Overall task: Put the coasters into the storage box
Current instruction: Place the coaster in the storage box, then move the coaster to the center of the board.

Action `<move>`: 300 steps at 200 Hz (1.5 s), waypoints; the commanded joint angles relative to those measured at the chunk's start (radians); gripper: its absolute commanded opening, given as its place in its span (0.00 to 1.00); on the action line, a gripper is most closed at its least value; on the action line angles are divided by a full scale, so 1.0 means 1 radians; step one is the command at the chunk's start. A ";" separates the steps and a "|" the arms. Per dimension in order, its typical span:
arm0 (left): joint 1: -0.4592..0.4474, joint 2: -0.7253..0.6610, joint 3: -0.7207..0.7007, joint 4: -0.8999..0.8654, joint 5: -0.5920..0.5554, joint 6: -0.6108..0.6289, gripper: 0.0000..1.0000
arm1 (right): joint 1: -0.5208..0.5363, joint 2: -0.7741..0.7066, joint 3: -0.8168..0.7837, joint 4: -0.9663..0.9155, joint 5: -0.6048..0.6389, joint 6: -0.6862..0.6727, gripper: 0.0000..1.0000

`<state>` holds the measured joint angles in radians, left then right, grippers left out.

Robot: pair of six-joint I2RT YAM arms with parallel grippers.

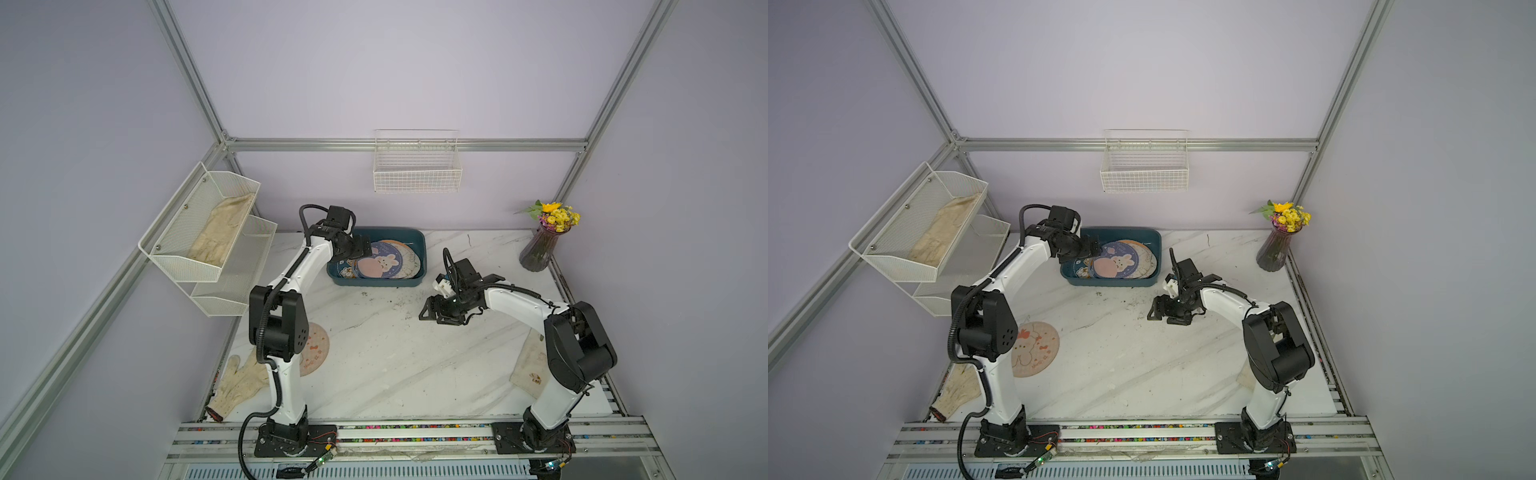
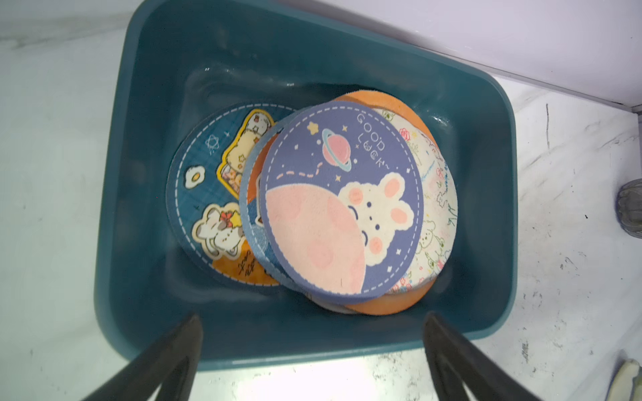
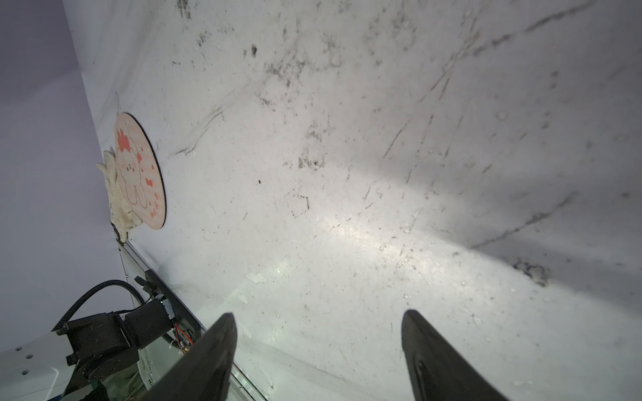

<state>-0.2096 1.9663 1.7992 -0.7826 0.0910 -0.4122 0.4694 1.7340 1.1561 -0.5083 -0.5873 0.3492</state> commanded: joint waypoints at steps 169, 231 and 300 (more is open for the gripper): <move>0.240 -0.409 -0.782 0.127 -0.259 -0.207 0.75 | -0.003 0.020 0.067 -0.059 -0.048 -0.069 0.76; 0.336 -0.353 -0.798 0.201 -0.274 -0.186 0.68 | -0.002 0.000 0.061 -0.061 -0.039 -0.063 0.76; 0.407 -0.304 -0.823 0.274 -0.257 -0.172 0.67 | -0.001 0.002 0.070 -0.057 -0.037 -0.055 0.76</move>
<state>0.1570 1.6424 1.0157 -0.5591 -0.1642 -0.5930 0.4694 1.7432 1.2007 -0.5438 -0.6239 0.3012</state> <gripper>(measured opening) 0.668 0.761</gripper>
